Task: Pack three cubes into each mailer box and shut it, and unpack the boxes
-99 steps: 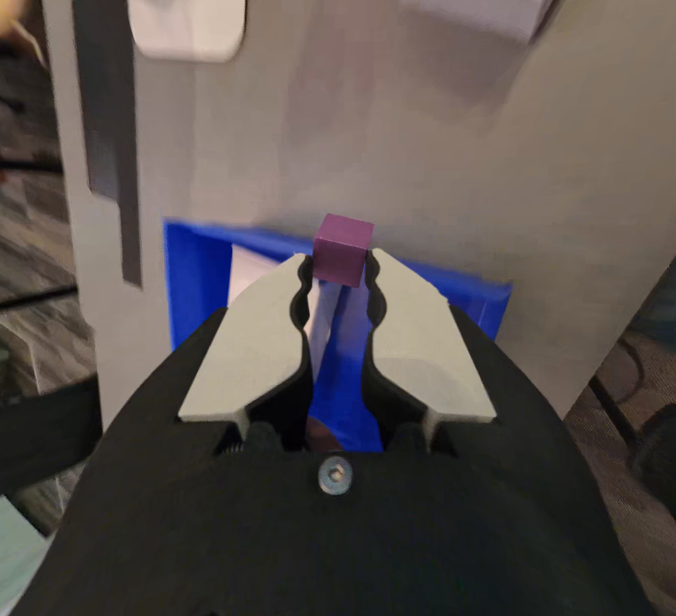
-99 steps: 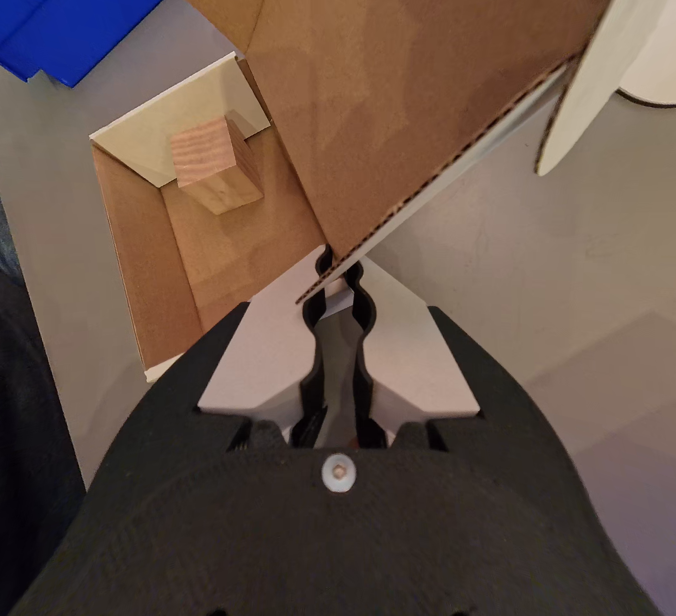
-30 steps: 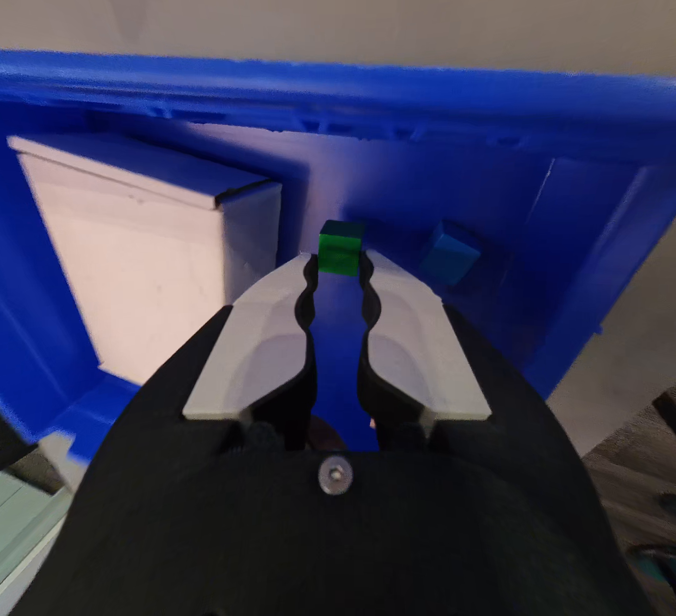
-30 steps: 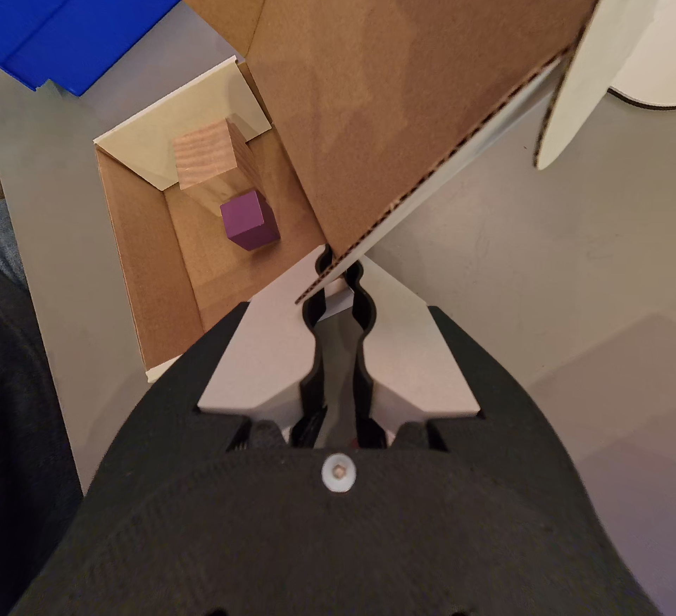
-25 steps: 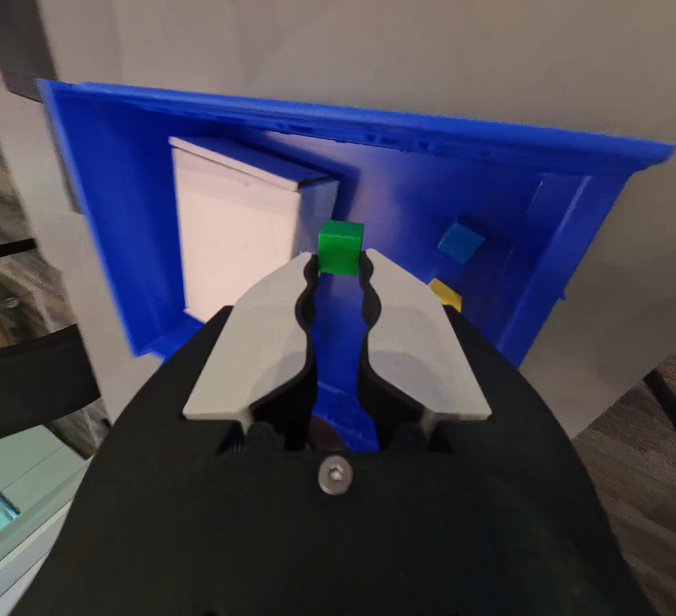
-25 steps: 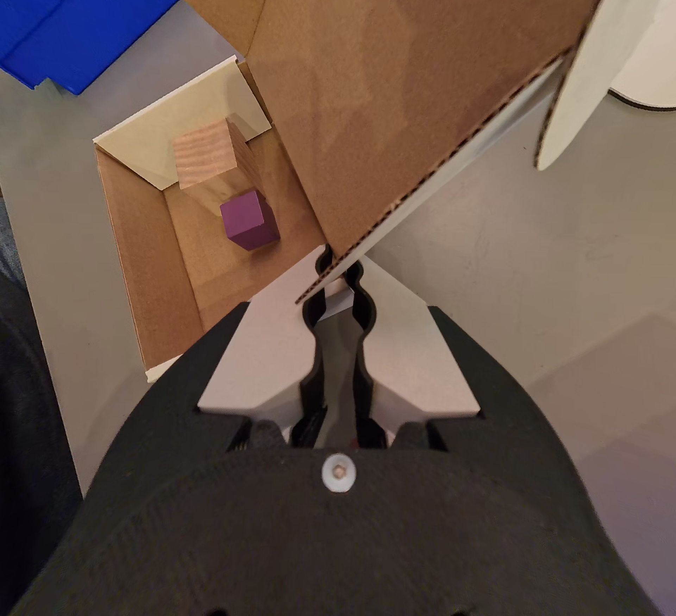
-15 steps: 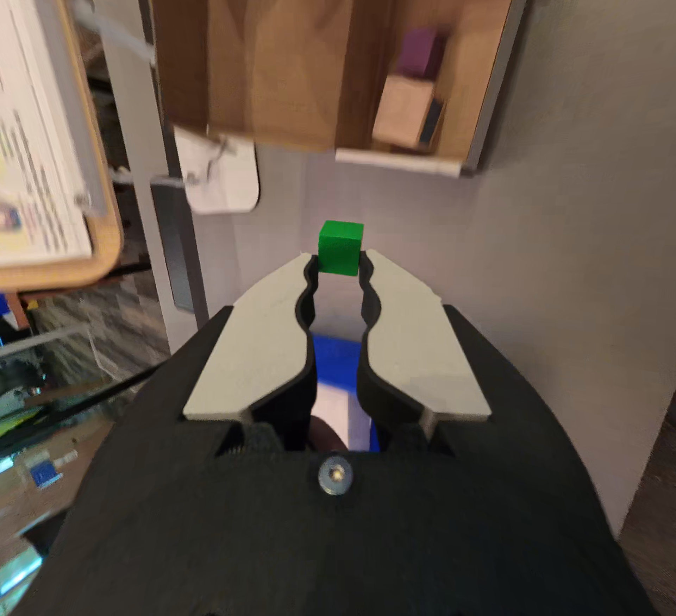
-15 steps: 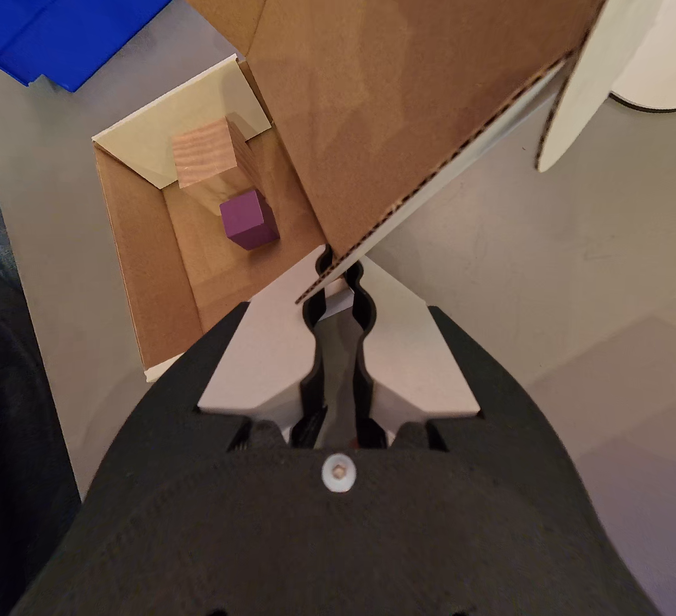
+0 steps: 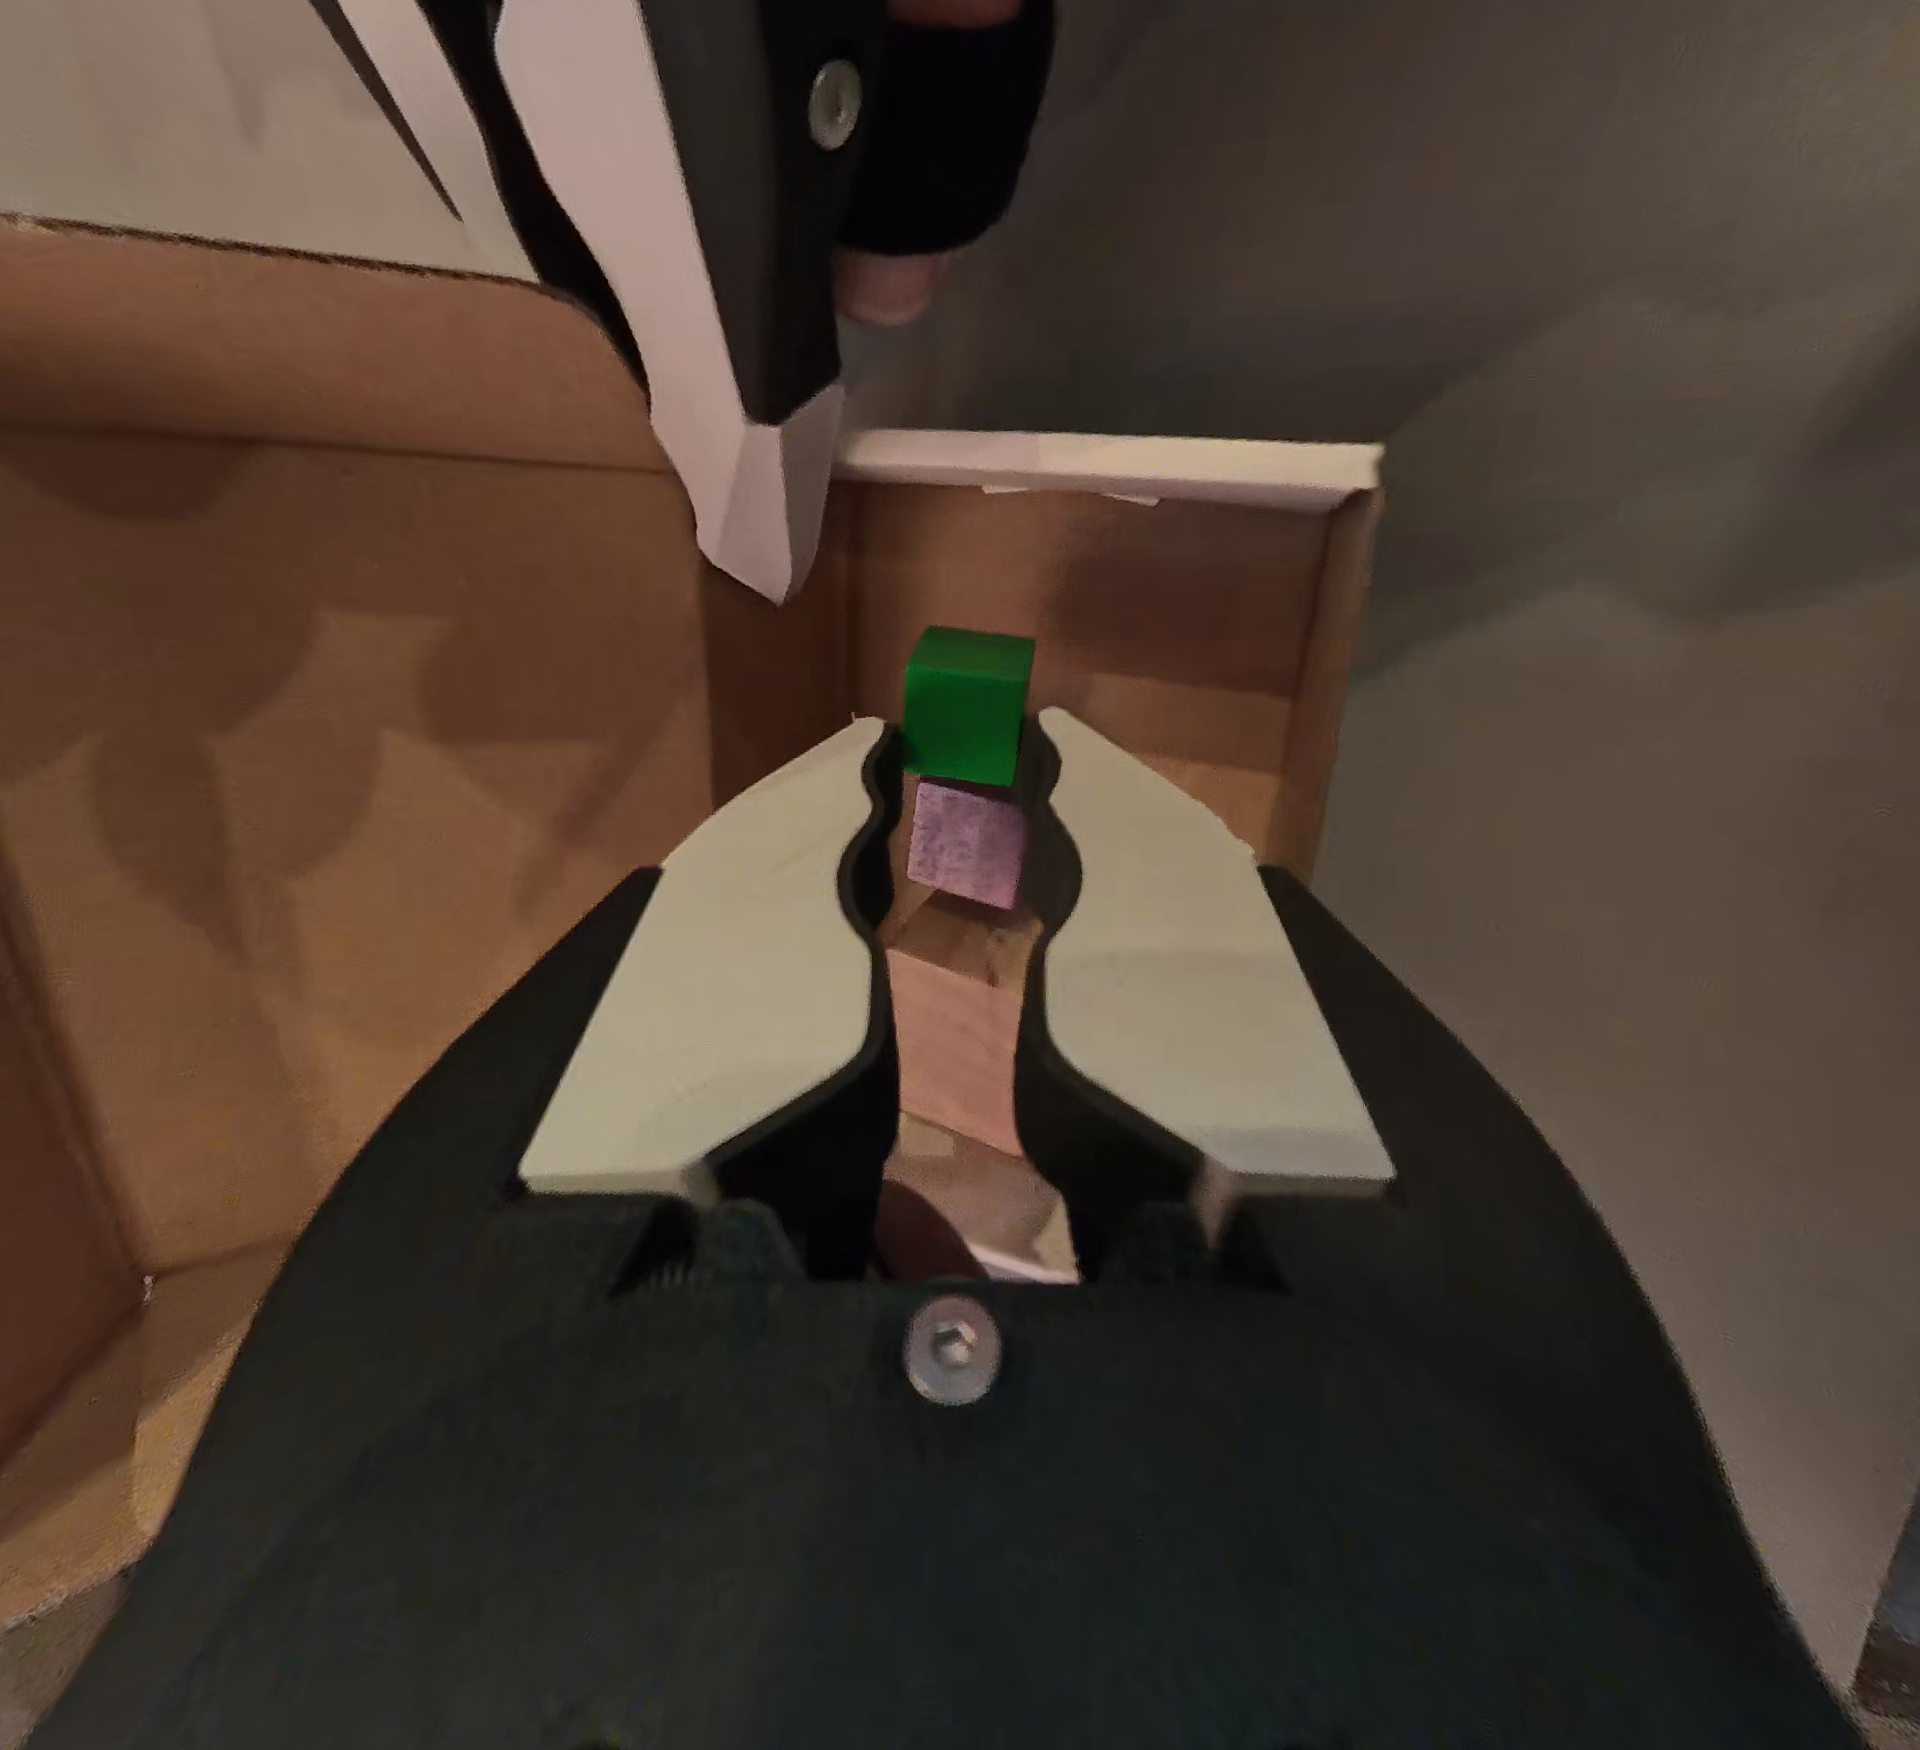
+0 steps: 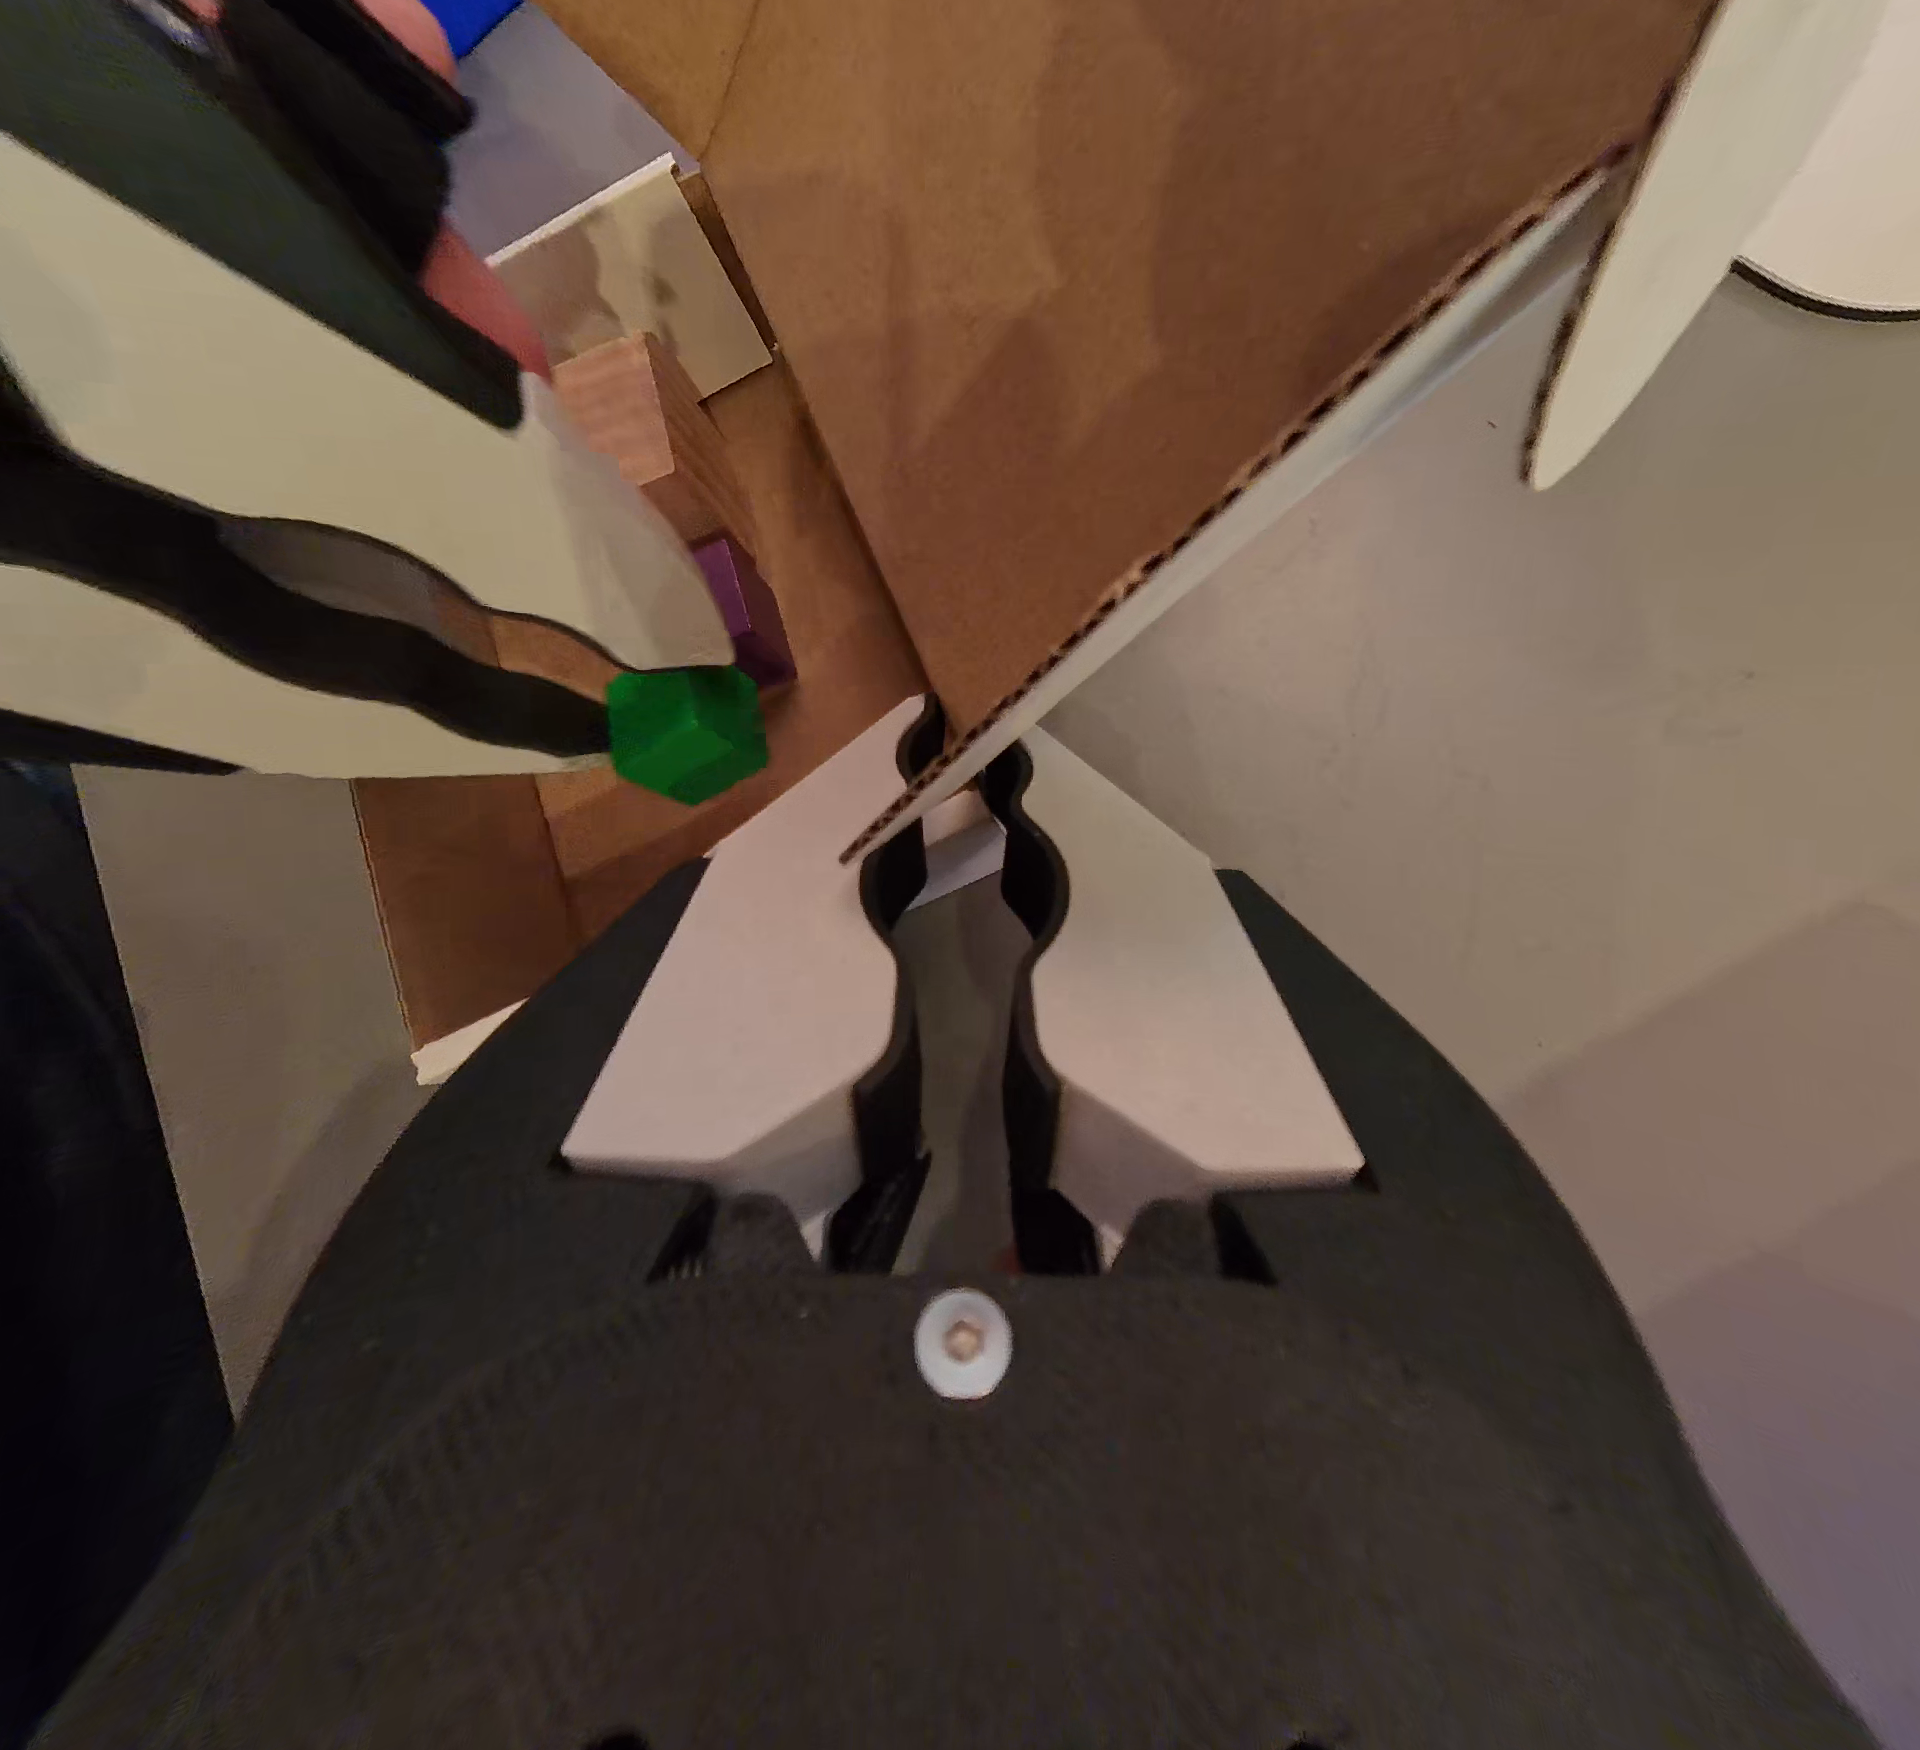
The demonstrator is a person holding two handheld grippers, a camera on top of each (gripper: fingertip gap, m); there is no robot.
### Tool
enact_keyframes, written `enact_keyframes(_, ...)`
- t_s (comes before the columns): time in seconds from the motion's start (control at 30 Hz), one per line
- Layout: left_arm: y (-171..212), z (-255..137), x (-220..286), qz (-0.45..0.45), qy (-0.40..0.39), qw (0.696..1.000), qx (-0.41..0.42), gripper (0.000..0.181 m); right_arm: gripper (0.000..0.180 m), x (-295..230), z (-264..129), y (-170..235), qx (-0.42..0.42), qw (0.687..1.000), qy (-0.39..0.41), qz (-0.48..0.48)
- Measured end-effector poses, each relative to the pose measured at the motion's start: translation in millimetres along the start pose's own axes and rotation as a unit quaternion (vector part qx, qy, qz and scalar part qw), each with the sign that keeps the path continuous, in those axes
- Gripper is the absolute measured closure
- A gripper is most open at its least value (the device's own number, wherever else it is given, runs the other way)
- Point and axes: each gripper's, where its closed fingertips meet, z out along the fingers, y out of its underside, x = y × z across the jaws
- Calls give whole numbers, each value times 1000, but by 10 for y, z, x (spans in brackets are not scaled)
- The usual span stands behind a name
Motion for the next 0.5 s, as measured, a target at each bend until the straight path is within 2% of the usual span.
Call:
enact_keyframes(0.2,71,225,51,-10,19,999,-29,159,174,-1,-1,1,-1,1000,1,-1)
enact_keyframes(0.3,49,238,73,-19,22,999,-16,151,174,-1,-3,3,0,1000,1,-1)
enact_keyframes(0.4,79,103,35,-25,0,1000,-6,146,174,-1,-5,4,0,1000,2,-1)
enact_keyframes(0.5,150,-229,-112,-56,-45,997,30,145,174,-1,-8,5,0,1000,3,-4)
